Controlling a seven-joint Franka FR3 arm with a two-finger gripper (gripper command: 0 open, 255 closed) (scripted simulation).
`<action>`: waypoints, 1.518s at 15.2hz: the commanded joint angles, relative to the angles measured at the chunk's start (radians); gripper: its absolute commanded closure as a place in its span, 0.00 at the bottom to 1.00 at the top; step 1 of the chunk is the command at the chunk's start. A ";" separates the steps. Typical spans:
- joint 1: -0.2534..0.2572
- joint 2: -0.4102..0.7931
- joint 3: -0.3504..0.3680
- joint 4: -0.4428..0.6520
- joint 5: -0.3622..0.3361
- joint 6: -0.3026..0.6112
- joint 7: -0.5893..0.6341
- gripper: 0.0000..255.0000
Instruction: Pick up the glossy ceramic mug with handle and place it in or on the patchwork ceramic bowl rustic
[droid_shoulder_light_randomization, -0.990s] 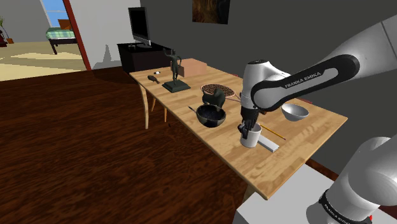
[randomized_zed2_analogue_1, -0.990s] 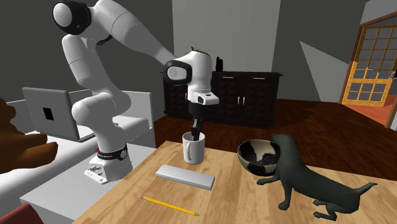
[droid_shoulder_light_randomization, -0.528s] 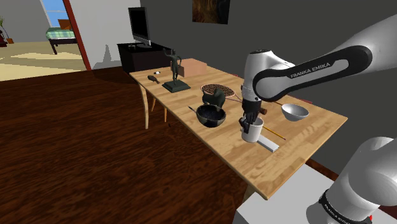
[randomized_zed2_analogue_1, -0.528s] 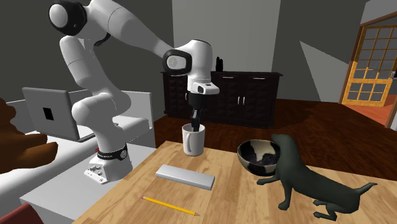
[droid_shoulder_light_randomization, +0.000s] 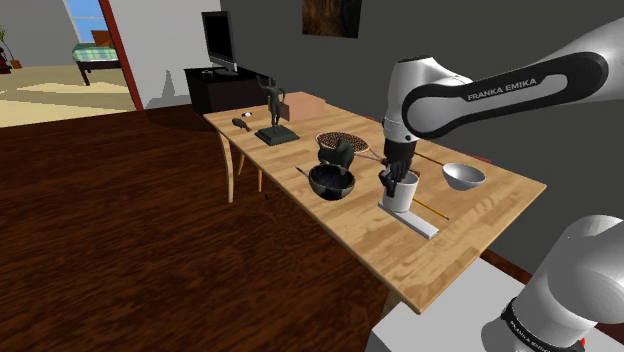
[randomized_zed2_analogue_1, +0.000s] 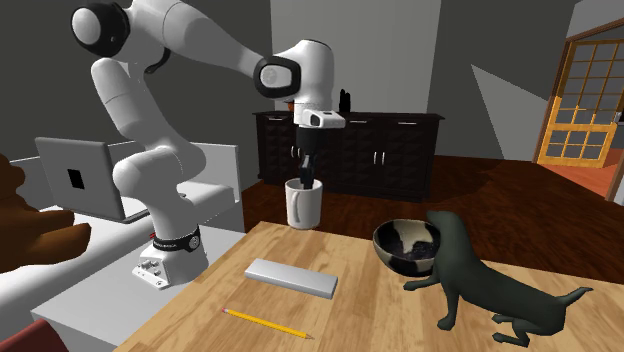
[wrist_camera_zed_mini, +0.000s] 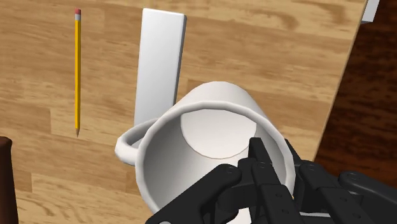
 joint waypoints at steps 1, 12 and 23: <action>0.001 -0.008 0.000 0.019 0.001 -0.027 0.001 1.00; 0.000 -0.035 -0.007 0.146 0.000 -0.180 -0.006 1.00; -0.021 0.371 0.006 0.580 -0.051 -0.213 0.012 1.00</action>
